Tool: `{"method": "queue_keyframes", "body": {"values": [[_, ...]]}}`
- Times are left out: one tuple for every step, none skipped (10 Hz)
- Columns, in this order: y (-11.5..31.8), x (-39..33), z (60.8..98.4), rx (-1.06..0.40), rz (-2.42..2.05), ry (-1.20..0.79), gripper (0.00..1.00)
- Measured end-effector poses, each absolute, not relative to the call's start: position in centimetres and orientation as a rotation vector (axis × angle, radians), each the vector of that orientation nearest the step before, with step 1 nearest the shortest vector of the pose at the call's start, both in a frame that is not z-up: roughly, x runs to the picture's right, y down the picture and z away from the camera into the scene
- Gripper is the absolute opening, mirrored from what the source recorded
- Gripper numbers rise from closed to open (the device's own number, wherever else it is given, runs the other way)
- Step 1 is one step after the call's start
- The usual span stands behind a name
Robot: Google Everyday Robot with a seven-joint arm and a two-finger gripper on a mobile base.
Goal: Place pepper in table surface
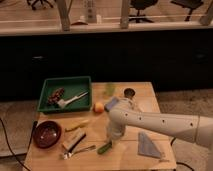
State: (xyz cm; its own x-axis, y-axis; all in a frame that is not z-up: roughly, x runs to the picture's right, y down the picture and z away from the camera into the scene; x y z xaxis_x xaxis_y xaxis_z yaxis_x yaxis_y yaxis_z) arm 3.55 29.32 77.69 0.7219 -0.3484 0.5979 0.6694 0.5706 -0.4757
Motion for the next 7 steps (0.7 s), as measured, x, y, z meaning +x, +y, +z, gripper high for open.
{"method": "queue_keyframes", "body": {"values": [[29.38,3.52,77.70,-0.750,-0.623,-0.476,0.51],[29.50,3.55,77.71,-0.758,-0.623,-0.480,0.62],[29.53,3.54,77.68,-0.760,-0.627,-0.481,0.73],[29.49,3.53,77.65,-0.762,-0.629,-0.481,0.78],[29.43,3.57,77.61,-0.765,-0.632,-0.479,0.80],[29.30,3.60,77.59,-0.766,-0.633,-0.477,0.80],[29.28,3.60,77.58,-0.768,-0.634,-0.477,0.80]]}}
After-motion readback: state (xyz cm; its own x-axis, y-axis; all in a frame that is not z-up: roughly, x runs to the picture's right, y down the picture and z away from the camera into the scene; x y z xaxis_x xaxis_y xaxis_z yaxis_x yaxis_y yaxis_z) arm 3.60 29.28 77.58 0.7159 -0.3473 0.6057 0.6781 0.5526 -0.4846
